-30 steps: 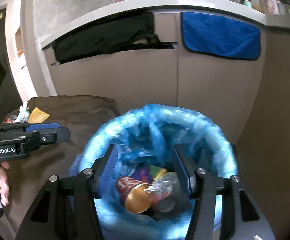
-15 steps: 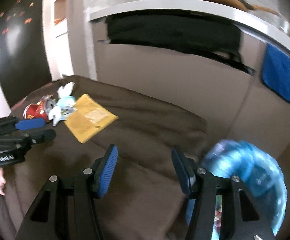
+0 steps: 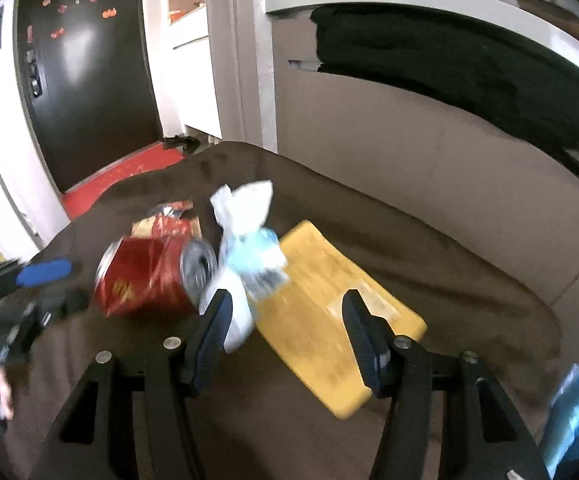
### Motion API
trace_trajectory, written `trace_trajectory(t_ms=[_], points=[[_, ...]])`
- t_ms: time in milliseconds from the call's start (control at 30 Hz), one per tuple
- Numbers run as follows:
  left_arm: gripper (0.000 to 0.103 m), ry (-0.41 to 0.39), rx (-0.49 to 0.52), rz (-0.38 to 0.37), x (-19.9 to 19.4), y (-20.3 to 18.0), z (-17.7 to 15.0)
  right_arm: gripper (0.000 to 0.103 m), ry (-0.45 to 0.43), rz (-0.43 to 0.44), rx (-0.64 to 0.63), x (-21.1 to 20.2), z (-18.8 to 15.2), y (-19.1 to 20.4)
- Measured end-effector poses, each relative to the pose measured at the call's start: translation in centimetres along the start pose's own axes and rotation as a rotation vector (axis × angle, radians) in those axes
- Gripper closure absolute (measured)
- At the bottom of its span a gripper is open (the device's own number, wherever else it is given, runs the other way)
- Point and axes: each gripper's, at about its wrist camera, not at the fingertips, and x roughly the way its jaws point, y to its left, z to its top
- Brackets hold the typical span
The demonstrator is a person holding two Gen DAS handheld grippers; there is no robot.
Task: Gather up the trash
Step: 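Move both tools back over the trash pile, then grasp the white tissue with the right tool and lift it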
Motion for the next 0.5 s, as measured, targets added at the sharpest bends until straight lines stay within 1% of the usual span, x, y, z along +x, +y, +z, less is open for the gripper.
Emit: trace_trajectory(t_ms=[100,167,267,300,367,400,433,500], points=[[0.032,-0.005,-0.031,-0.017,0.1,1.0,0.1,0.051,0.003,-0.022,-0.027,2.5,2.0,1.6],[0.032,-0.011,-0.041,-0.024,0.2,1.4,0.2,0.054,0.019,-0.043,-0.044,4.2,3.1,2.4],[0.032,-0.008,-0.046,-0.033,0.3,1.9,0.0,0.055,0.040,-0.054,-0.046,6.4,4.1,2.8],[0.032,-0.007,-0.041,-0.029,0.3,1.9,0.0,0.055,0.051,-0.042,-0.035,7.0,4.2,2.6],[0.032,-0.009,-0.030,-0.018,0.4,1.7,-0.1,0.056,0.083,0.010,-0.003,7.9,4.4,2.2],[0.032,-0.010,-0.024,-0.017,0.5,1.6,-0.1,0.056,0.104,0.068,0.043,8.2,4.3,1.6],[0.032,-0.009,-0.019,-0.021,0.6,1.4,-0.2,0.057,0.120,0.107,0.076,8.3,4.0,1.2],[0.032,-0.004,-0.018,-0.028,0.7,1.1,-0.2,0.060,0.145,0.159,0.106,8.5,3.4,0.7]])
